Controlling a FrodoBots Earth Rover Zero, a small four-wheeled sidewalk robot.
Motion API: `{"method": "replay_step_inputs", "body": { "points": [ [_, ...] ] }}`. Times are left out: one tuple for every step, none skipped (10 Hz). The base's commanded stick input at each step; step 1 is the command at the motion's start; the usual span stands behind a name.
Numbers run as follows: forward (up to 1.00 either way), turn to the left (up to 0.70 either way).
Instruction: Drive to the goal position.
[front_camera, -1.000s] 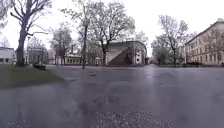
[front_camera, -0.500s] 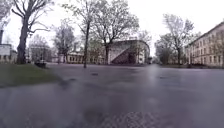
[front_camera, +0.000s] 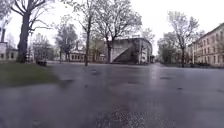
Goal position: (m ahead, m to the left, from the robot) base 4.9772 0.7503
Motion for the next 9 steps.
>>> {"method": "replay_step_inputs", "body": {
  "points": [
    [0.85,0.34],
    [0.85,0.34],
    [0.85,0.0],
    [0.85,0.0],
    [0.85,0.18],
    [0.85,0.34],
    [0.85,0.34],
    [0.85,0.34],
    [0.85,0.04]
  ]
}}
